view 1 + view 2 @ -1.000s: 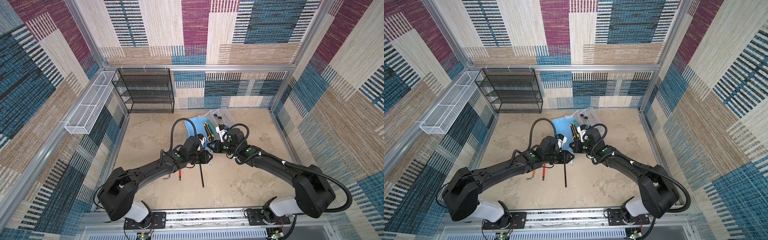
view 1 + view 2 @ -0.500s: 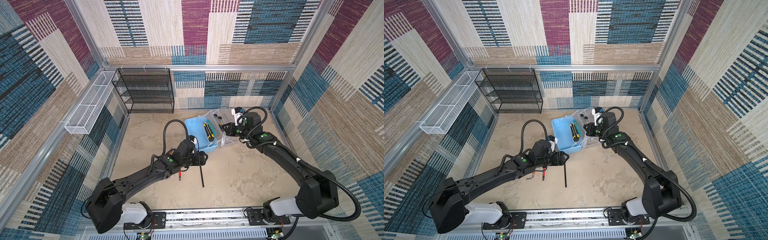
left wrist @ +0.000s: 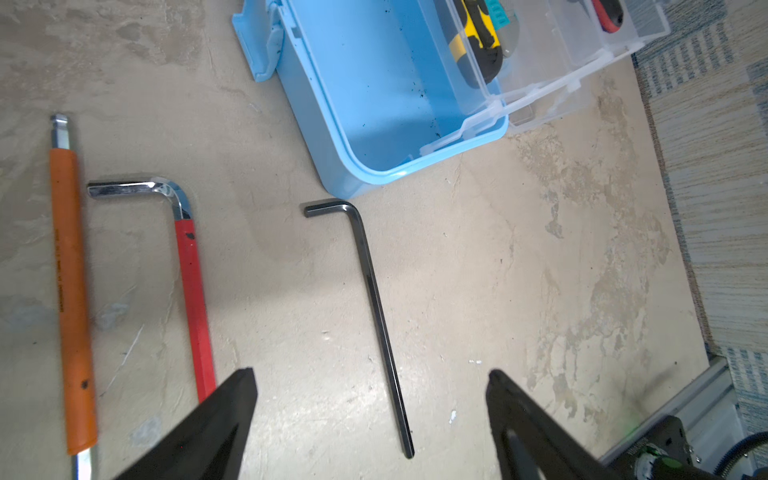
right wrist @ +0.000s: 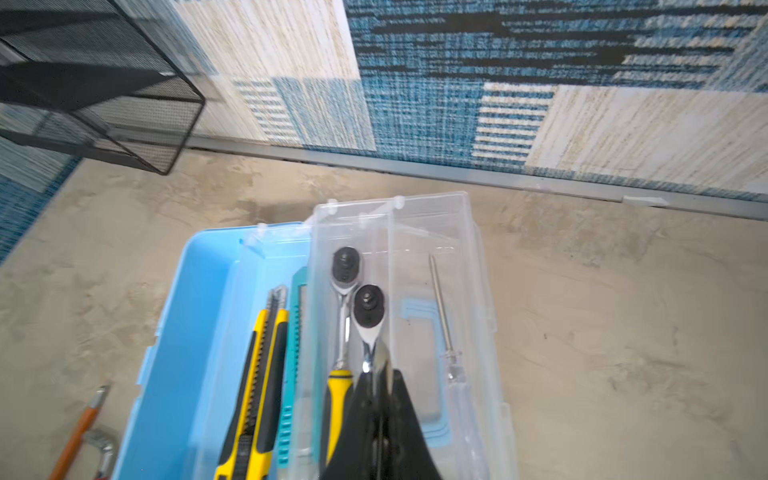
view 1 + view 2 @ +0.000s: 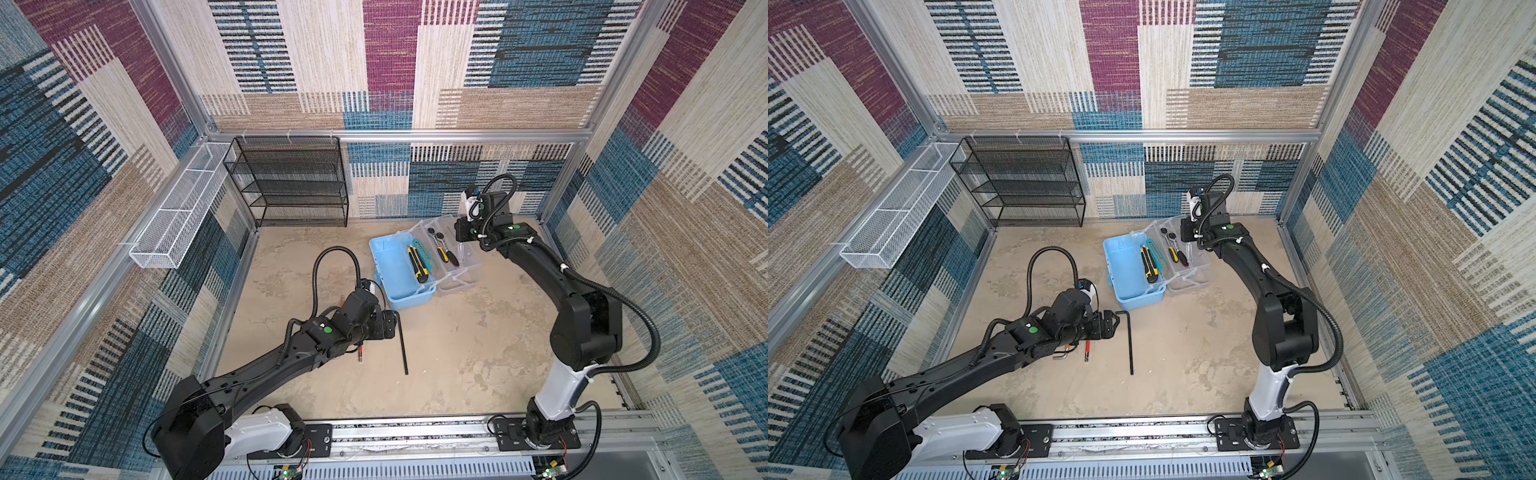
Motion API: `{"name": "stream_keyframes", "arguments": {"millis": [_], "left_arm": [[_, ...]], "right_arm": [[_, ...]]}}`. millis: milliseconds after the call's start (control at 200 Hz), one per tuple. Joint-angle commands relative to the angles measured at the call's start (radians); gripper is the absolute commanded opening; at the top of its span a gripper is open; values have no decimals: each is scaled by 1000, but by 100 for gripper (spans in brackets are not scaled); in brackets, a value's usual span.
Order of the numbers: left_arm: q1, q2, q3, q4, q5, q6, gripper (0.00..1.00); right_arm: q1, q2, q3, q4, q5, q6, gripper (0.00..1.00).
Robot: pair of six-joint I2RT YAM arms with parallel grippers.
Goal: Pack the tool kit
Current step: 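Carry the screwdriver into the tray with the right gripper while the left draws back, then open the right gripper to release the screwdriver in the tray, then move the right gripper down over the black hex key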
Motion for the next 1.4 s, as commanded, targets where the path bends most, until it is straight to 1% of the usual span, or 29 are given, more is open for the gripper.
{"name": "stream_keyframes", "arguments": {"millis": [0,215,436,561,631,721,776,801,917,1017,1122,1202,1332,1397], "left_arm": [[7,-16,-12,-29,-29,8,91],[22,-32,-32,-30,-26,0,91],[30,-44,-35,-58,-43,-6,91],[41,-60,-39,-84,-60,-12,92],[48,-67,-44,-96,-65,-18,93],[58,-73,-51,-105,-67,-28,93],[65,-73,-55,-111,-66,-36,92],[69,-74,-56,-113,-65,-39,92],[86,-67,-67,-119,-53,-50,90],[103,-59,-70,-131,-51,-54,86],[122,-51,-74,-137,-44,-46,84],[137,-41,-79,-136,-45,-44,83],[160,-23,-81,-123,-27,-48,83],[166,-16,-80,-118,-20,-44,83]], "right_arm": [[1,47,56,-29,84,-72,0],[1,114,111,-57,126,-99,0],[1,159,112,-65,120,-94,3],[0,169,113,-65,123,-91,12],[1,169,113,-62,126,-88,23],[0,163,114,-64,126,-77,28],[1,154,114,-62,120,-68,38],[0,149,113,-62,117,-63,42],[0,111,111,-63,104,-40,51],[2,61,89,-62,86,-13,55],[7,-11,22,-50,77,32,57],[34,-97,-100,1,75,73,58],[125,-250,-310,99,107,157,60],[182,-315,-402,135,144,206,62]]}}
